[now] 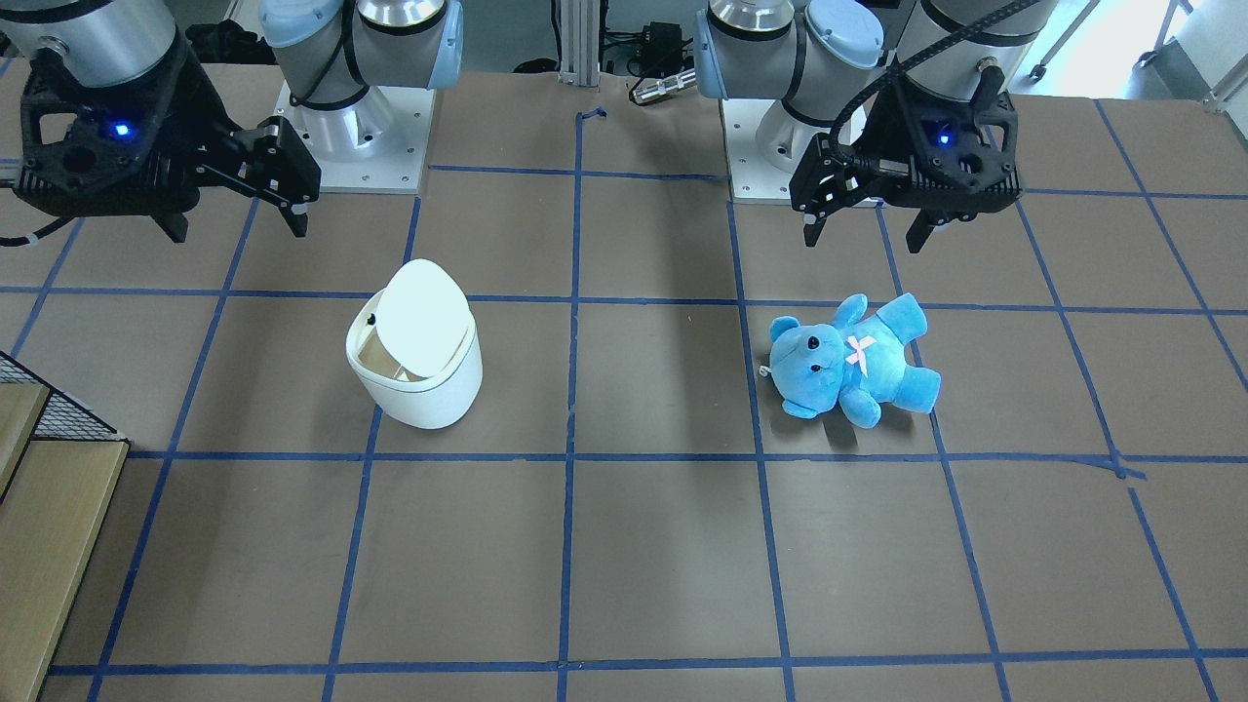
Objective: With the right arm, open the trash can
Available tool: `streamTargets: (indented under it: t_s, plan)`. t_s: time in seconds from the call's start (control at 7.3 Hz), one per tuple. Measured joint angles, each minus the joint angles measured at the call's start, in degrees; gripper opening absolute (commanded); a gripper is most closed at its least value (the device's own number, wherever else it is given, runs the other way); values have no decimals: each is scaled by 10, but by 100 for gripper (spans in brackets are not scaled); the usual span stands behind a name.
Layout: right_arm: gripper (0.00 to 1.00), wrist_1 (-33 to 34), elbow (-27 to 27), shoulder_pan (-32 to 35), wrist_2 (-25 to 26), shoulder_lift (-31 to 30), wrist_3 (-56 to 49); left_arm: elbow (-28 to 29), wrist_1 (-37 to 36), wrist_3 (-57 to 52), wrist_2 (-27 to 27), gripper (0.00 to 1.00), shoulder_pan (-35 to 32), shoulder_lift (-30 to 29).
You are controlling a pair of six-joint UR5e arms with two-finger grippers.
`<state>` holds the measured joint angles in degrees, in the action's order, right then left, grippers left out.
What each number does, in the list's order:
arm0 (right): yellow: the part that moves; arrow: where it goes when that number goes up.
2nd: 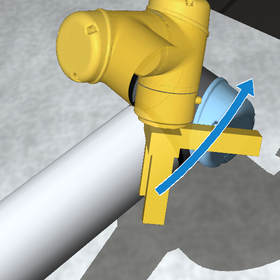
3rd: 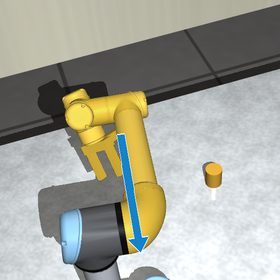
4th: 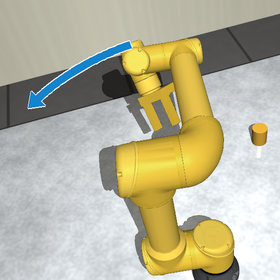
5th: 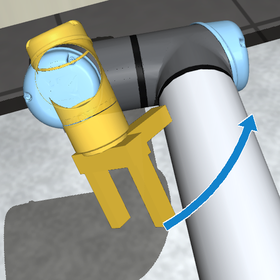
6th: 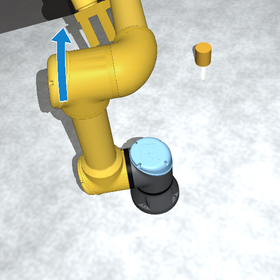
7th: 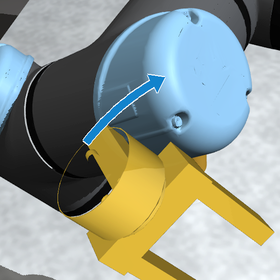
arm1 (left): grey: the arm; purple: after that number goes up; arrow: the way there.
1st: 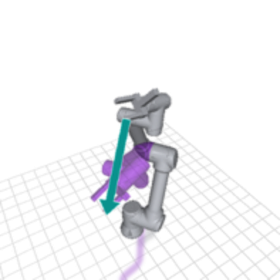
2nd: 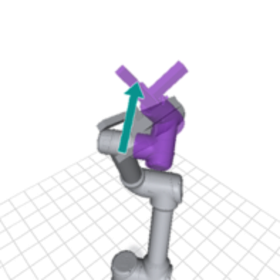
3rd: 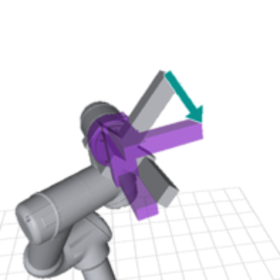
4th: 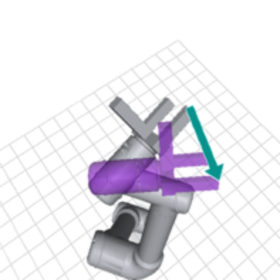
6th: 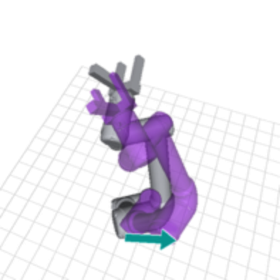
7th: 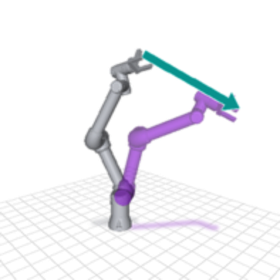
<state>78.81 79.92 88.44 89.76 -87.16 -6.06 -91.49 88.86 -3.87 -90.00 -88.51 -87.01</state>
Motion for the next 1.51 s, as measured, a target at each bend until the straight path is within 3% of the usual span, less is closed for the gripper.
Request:
streamTargets:
  t_s: [0.27, 0.55, 1.51]
  plan:
    - [100, 0, 36, 2, -5, -28, 9, 0, 0, 0, 0, 100, 0, 0]
    - [100, 45, 73, 3, -3, -50, 21, 0, 0, 0, 0, 100, 0, 0]
    - [100, 72, 80, 4, 1, -52, 18, 0, 0, 0, 0, 100, 0, 0]
